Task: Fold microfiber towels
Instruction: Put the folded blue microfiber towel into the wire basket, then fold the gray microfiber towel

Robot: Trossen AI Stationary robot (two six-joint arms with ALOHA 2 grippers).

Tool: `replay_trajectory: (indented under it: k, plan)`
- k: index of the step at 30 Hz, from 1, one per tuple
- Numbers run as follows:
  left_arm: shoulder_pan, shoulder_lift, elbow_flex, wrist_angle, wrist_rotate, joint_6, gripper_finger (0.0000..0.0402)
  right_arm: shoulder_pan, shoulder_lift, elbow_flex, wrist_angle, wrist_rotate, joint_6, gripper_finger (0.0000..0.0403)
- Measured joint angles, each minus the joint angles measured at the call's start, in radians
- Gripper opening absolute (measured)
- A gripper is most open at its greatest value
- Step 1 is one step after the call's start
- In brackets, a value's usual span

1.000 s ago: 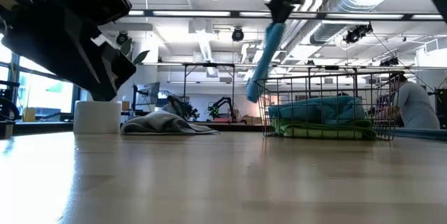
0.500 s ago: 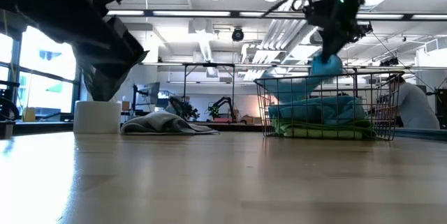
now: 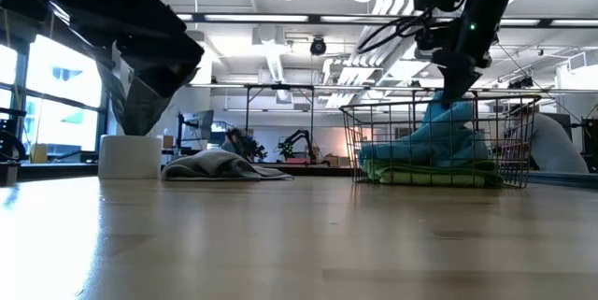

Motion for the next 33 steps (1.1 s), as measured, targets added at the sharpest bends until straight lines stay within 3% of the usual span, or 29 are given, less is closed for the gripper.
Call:
replay_trajectory:
  k: [4, 9, 13, 17, 21, 26, 33]
  plan:
    - [0.013, 0.0, 0.0, 0.009, 0.0, 0.0, 0.0101, 0.001, 0.0, 0.0, -0.025, 0.015, -0.016, 0.0042]
    - [0.049, 0.0, 0.0, 0.008, -0.037, 0.02, 0.0101, 0.001, 0.001, 0.005, -0.075, 0.076, -0.028, 0.0128]
    - [0.092, 0.0, 0.0, 0.008, -0.096, 0.058, 0.0101, 0.001, 0.001, 0.095, -0.193, 0.129, 0.001, 0.0176]
    - [0.161, 0.0, 0.0, 0.008, -0.13, 0.127, 0.0101, 0.016, 0.0, 0.238, -0.266, 0.11, 0.085, 0.0187]
    - [0.262, 0.0, 0.0, 0.002, -0.186, 0.222, 0.0101, 0.059, -0.001, 0.303, -0.216, 0.01, 0.119, 0.0188]
    - [0.439, 0.0, 0.0, -0.016, -0.294, 0.288, 0.0101, 0.148, 0.0, 0.277, -0.119, -0.099, 0.122, 0.0188]
    - [0.656, 0.027, 0.0, -0.044, -0.281, 0.144, 0.0101, 0.246, 0.0, 0.194, -0.042, -0.046, 0.127, 0.0188]
